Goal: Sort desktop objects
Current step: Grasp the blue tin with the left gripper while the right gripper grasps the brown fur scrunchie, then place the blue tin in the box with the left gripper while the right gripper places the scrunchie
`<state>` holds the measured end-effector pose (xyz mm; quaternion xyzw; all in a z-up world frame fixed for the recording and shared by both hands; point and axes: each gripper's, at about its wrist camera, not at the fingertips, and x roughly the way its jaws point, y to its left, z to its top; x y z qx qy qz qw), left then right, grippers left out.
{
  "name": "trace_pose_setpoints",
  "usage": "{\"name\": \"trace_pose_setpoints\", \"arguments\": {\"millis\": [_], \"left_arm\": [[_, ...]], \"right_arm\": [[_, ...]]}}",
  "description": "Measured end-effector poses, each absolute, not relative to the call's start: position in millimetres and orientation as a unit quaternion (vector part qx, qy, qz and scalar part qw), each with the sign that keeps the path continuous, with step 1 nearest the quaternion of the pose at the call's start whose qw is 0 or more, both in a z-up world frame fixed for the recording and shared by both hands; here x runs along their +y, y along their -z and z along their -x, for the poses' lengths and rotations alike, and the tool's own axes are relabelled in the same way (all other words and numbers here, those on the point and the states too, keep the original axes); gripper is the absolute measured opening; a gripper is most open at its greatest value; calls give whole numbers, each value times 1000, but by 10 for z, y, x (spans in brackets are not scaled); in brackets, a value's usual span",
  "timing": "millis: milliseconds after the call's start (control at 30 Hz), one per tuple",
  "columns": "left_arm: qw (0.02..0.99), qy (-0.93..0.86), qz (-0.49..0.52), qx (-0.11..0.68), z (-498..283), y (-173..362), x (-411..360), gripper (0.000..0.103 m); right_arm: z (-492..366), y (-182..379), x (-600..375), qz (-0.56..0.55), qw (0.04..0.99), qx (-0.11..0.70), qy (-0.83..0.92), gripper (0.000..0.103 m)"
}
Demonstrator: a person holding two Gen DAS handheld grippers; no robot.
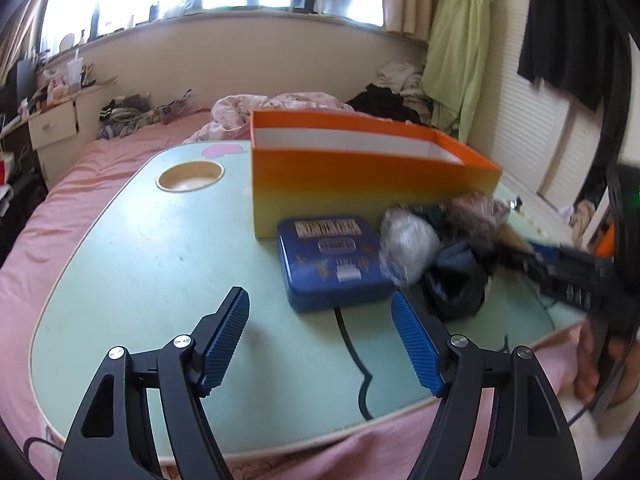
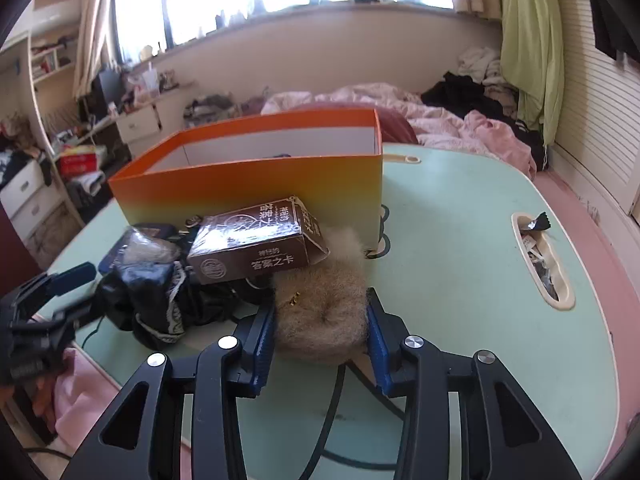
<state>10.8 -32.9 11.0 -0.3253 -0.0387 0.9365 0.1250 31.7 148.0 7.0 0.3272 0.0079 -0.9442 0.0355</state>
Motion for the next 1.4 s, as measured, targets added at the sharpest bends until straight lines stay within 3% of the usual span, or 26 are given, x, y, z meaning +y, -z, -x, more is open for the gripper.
{"name": "trace_pose_setpoints", "arguments": {"millis": [333,700,1000,1133,1167,1200,1233,1400], "left_arm": [[124,-920,372,-14,294,-74,-21,71],[134,-941,305,-51,-234,-328,-500,67],[161,-947,262,-94,365,-1082,-427,66],[153,-947,254,-122,687,-1112,-316,66],[147,-946,259,-125,742,-1065,-296,67],[139,-942,275,-133,823,-969,-282,67],[136,-937,290,-139,875,-891,-288,67],[166,-912,319,-199,804,-611,-430,68]], "right_arm": [[-487,-58,1421,-310,48,14,949,39],[-603,-208,1448,-274,47,11,961,39],[155,-804,1362,-275,71,-34,958,40],[642,-811,1346,-320,73,-54,943,41],[708,-758,1350,-330,74,-60,939,46],[779,-698,1370,-342,71,-67,934,60],[833,-626,1407,-358,64,-77,929,68],[510,-694,1469,-313,63,-67,945,72]]}}
